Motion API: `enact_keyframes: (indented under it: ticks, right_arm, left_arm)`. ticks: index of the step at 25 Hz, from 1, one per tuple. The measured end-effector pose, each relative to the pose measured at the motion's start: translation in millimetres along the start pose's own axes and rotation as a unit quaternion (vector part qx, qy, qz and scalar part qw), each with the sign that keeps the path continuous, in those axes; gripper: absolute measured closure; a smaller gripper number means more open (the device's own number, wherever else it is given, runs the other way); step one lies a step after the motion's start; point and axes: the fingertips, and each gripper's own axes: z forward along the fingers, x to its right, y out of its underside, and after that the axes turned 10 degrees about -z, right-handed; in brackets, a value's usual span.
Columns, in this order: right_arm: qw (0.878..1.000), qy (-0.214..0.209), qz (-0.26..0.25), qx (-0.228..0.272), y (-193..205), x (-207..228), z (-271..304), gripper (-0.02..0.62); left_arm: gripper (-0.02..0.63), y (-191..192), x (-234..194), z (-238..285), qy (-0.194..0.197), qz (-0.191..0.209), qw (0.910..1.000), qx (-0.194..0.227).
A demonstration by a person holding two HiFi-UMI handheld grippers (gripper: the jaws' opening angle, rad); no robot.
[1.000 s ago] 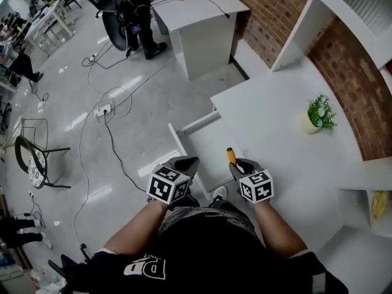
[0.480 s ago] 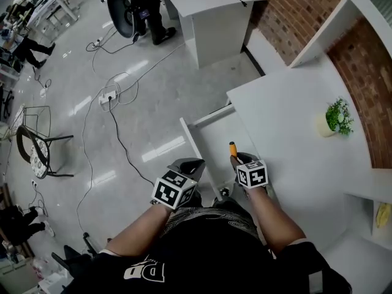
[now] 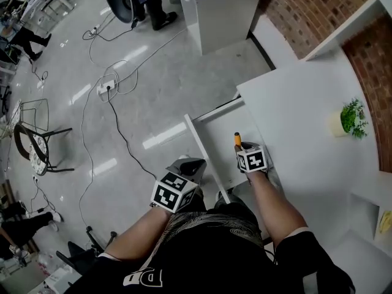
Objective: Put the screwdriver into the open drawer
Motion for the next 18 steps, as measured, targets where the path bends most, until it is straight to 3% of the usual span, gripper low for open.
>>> enact_keyframes:
  ticks: [10, 18]
  right_arm:
    - [0.998, 0.002, -0.029, -0.051, -1.1, 10.2, 58.0, 0.497]
    - [0.997, 0.003, -0.023, -0.074, 7.5, 13.3, 76.5, 0.497]
  left_arm:
    - [0.588, 2.2, -16.9, 12.9, 0.002, -0.020, 0.9998, 0.004]
    - [0.588, 9.3, -22.8, 8.2, -0.005, -0.031, 0.9995, -0.003]
